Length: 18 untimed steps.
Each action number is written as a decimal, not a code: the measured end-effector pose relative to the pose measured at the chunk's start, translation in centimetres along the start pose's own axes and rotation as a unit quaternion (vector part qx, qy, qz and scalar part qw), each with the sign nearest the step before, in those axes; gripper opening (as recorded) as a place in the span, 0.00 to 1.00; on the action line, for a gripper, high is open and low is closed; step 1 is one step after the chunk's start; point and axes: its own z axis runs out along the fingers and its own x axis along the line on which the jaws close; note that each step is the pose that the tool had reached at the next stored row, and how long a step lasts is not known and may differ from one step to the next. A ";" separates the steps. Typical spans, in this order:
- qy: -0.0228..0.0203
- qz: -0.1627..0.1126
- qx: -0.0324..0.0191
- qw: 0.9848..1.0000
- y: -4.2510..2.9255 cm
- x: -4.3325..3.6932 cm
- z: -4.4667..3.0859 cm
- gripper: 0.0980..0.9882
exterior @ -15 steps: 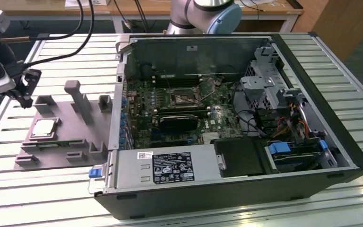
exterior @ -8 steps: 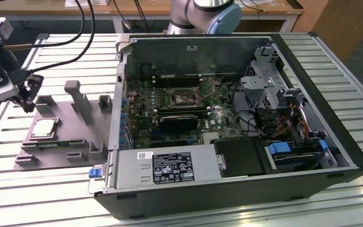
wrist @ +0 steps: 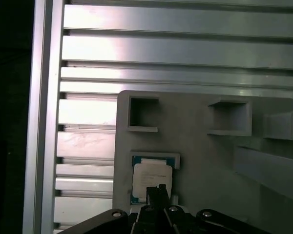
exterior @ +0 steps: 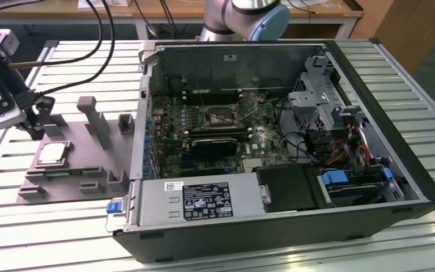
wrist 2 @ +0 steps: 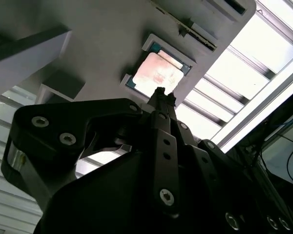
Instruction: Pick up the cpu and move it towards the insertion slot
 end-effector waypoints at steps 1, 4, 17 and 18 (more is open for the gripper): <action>0.000 0.000 0.000 1.000 -0.04 0.00 0.17 0.01; 0.000 0.000 0.000 1.000 -0.13 -0.03 0.70 0.01; 0.000 0.000 0.000 1.000 -0.41 -0.21 2.72 0.01; 0.000 0.000 0.000 1.000 -0.42 -0.21 2.86 0.01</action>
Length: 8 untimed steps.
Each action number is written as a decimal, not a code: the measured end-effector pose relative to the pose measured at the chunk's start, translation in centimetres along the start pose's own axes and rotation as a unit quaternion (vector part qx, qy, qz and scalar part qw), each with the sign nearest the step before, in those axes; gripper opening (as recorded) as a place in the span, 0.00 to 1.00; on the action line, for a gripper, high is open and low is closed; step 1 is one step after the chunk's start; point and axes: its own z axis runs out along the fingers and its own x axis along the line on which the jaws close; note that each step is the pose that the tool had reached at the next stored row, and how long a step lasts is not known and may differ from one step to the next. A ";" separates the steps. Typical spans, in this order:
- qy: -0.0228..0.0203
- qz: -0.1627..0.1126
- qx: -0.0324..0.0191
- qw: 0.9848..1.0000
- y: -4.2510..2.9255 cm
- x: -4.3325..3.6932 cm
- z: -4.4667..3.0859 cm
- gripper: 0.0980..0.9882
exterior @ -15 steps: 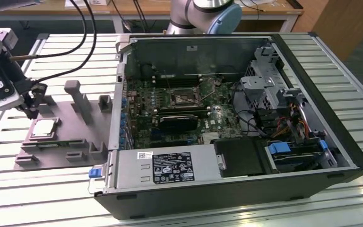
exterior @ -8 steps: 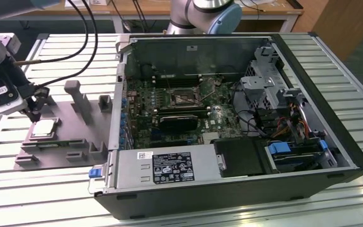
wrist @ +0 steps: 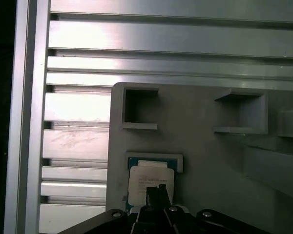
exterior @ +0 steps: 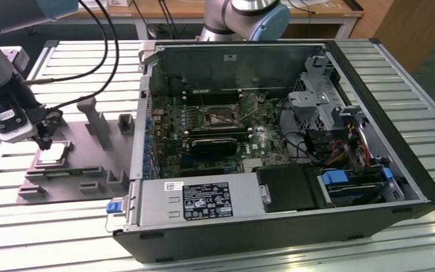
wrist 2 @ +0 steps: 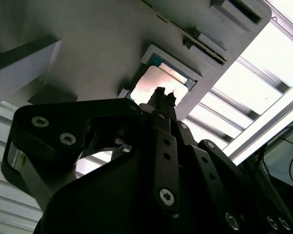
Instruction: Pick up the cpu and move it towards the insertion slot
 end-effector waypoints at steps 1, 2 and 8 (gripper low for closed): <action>0.000 0.001 0.000 1.000 0.00 0.00 0.11 0.01; 0.000 0.002 0.000 1.000 -0.01 0.00 0.21 0.01; 0.000 0.011 0.000 1.000 -0.04 0.00 1.00 0.01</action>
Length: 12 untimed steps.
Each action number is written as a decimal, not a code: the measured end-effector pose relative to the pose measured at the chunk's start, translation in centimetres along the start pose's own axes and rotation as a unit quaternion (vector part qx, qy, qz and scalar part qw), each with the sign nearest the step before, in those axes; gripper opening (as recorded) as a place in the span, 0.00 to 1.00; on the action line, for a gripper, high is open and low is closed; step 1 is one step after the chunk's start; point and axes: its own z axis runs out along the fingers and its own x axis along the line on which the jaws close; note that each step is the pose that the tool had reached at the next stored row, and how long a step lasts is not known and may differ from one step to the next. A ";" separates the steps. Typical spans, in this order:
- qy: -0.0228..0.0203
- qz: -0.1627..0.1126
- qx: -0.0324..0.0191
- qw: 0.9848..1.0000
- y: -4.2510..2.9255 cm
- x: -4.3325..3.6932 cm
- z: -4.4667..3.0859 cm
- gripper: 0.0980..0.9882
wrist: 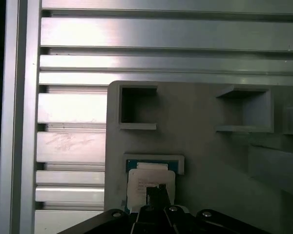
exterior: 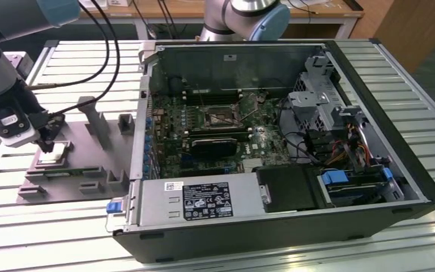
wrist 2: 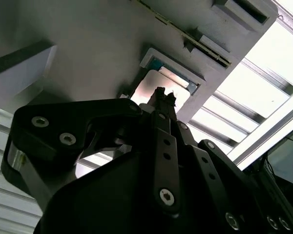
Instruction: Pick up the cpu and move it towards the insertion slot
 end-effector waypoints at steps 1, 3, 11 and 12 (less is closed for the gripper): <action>0.000 0.001 0.000 1.000 0.00 0.00 0.13 0.01; 0.000 0.003 0.000 1.000 -0.01 0.00 0.37 0.01; 0.000 0.006 0.000 1.000 -0.04 0.01 0.79 0.01; 0.000 0.006 0.000 1.000 -0.04 0.01 0.80 0.01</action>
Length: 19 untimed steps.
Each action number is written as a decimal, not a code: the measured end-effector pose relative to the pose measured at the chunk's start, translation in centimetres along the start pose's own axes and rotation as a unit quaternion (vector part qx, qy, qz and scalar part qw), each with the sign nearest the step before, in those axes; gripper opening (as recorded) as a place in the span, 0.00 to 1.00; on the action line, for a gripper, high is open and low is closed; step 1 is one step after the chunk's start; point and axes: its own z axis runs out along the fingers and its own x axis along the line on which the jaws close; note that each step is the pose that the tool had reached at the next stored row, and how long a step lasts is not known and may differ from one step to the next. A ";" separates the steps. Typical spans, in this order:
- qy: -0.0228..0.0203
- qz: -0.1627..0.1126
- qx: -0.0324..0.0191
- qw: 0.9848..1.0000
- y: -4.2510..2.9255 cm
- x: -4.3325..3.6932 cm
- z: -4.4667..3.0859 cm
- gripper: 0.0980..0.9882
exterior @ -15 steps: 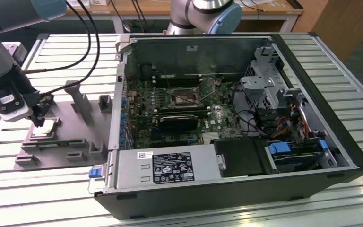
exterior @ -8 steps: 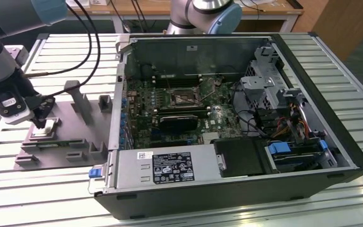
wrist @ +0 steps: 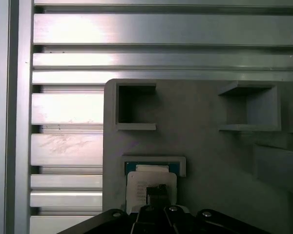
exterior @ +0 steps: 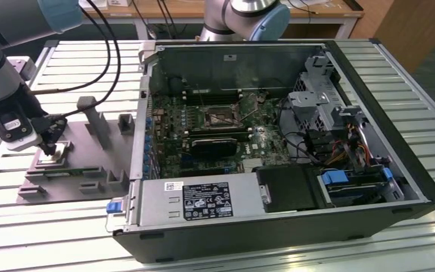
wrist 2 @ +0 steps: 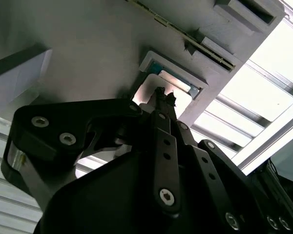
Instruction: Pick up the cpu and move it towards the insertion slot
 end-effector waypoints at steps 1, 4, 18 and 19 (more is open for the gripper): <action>0.000 0.000 0.000 1.000 0.00 0.00 0.01 0.01; 0.000 0.000 0.000 1.000 -0.01 0.00 0.01 0.01; 0.000 0.000 0.000 1.000 -0.01 0.00 0.03 0.55; 0.000 0.000 0.000 1.000 -0.01 0.00 0.03 0.61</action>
